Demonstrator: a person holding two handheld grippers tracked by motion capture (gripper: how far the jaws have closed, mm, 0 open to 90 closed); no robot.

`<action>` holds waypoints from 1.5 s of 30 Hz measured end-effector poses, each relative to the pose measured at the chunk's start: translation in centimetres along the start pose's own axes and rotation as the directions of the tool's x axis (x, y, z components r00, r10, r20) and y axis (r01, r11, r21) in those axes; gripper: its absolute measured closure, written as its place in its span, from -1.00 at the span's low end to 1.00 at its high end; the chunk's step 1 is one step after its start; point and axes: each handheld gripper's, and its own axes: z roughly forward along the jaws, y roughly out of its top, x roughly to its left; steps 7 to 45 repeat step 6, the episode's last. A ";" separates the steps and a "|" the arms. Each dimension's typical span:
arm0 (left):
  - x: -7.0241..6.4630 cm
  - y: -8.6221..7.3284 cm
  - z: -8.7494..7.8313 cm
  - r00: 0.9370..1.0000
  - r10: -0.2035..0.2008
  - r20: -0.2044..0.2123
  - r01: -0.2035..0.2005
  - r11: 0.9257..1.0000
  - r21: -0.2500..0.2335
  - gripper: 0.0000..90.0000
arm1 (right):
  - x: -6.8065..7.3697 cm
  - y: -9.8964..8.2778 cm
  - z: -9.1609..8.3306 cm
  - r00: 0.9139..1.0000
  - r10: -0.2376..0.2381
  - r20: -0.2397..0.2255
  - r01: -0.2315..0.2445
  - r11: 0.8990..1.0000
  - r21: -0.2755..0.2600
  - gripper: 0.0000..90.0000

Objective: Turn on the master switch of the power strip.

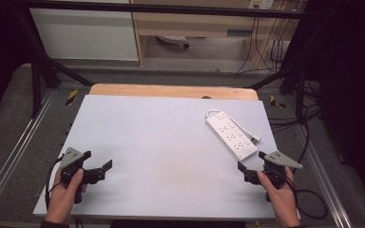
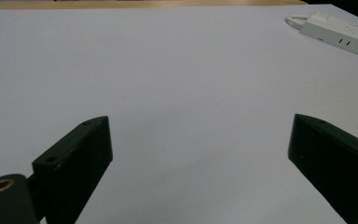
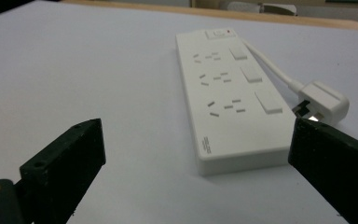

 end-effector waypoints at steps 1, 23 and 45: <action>0.0 0.0 0.0 1.000 -0.001 0.001 0.001 1.000 -0.001 -0.86 | 0.0 -0.2 0.1 1.000 -0.004 0.014 0.004 1.000 0.021 -0.91; -0.1 0.0 0.1 1.000 0.003 0.004 -0.003 1.000 -0.001 -0.86 | -0.4 -1.5 1.6 0.996 -0.010 0.094 -0.007 0.985 0.175 -0.90; -0.1 0.0 0.1 1.000 0.003 0.004 -0.003 1.000 -0.001 -0.86 | -0.4 -1.5 1.6 0.996 -0.010 0.094 -0.007 0.985 0.175 -0.90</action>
